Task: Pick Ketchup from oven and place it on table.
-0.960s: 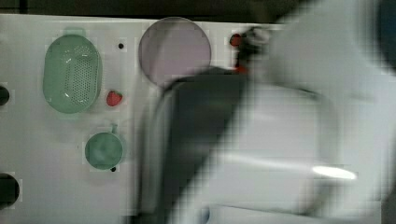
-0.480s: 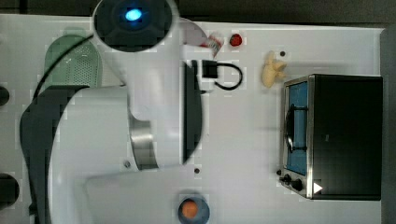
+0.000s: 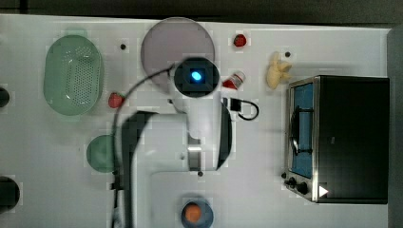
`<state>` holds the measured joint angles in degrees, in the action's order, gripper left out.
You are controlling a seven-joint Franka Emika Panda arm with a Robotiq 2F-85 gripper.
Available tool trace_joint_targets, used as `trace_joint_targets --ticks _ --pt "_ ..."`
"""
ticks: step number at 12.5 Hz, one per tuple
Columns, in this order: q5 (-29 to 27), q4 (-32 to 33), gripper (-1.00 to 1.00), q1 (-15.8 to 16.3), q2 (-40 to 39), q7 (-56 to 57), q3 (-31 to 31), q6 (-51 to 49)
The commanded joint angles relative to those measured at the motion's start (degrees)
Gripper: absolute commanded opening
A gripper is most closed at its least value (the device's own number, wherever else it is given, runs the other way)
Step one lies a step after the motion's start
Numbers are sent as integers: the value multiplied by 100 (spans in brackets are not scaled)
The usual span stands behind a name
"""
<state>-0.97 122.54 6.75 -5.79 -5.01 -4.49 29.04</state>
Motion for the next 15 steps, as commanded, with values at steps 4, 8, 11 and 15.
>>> trace_joint_targets --ticks 4,8,11,15 --pt "24 774 26 -234 -754 -16 11 1784" --pt "23 790 27 -245 -1145 -21 -50 2145" --pt "23 854 74 -245 -1156 -40 -70 2192" --pt "22 736 100 -239 -963 -314 -61 2151"
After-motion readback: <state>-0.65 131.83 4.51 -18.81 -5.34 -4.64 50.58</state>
